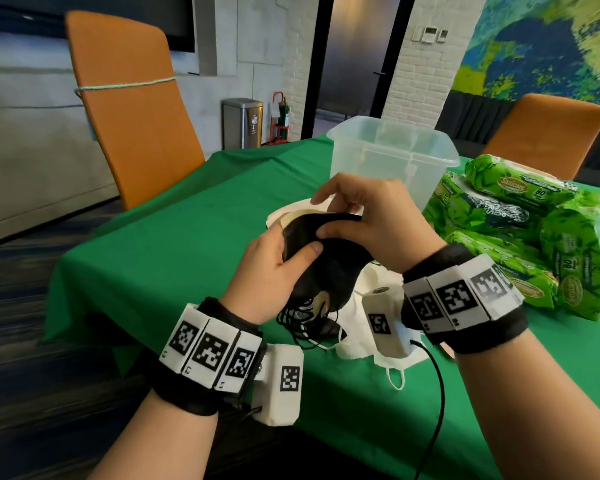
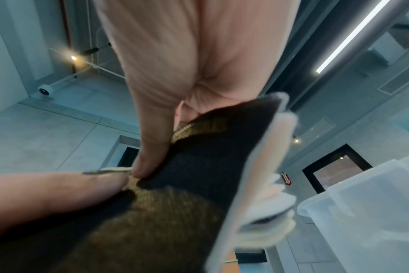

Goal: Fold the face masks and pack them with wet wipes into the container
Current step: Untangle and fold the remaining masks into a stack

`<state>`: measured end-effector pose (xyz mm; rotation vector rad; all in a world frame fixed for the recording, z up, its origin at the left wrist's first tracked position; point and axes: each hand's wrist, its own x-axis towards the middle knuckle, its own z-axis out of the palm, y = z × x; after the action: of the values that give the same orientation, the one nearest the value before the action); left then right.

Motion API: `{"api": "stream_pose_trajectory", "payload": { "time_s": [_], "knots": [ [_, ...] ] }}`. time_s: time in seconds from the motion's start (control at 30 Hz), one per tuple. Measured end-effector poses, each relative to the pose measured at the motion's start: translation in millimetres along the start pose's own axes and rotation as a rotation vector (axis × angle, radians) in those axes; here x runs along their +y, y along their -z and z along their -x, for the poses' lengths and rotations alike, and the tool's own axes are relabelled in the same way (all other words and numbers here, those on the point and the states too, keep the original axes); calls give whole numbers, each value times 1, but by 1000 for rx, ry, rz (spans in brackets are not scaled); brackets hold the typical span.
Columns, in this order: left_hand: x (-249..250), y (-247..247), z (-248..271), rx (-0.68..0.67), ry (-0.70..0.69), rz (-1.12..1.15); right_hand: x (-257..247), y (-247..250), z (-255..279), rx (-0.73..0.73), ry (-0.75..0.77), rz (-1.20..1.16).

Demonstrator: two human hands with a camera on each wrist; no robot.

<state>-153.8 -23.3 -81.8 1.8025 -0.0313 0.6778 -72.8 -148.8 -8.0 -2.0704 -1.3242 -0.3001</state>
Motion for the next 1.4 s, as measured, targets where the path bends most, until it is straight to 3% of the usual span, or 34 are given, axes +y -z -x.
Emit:
{"api": "stream_pose_trajectory", "payload": {
  "time_s": [0.33,0.43,0.53,0.8,0.97,1.23,1.4],
  "knots": [
    [3,1,4,-20,-81,-44,6,-10,-3,134,-21,33],
    [0,3,3,43,-75,23,17,-10,-1,-23,-137,97],
    [-2,1,1,122,-55,75,17,-10,2,-158,-238,-166],
    [4,-8,3,247,-110,130,16,-18,6,-17,-215,-215],
    [-2,-2,3,140,-129,189,17,-19,9,32,-185,-199],
    [-3,1,1,260,-97,191,22,-15,19,233,-300,-364],
    [-2,-4,1,250,-107,226,13,-18,23,321,-280,-263]
  ]
}}
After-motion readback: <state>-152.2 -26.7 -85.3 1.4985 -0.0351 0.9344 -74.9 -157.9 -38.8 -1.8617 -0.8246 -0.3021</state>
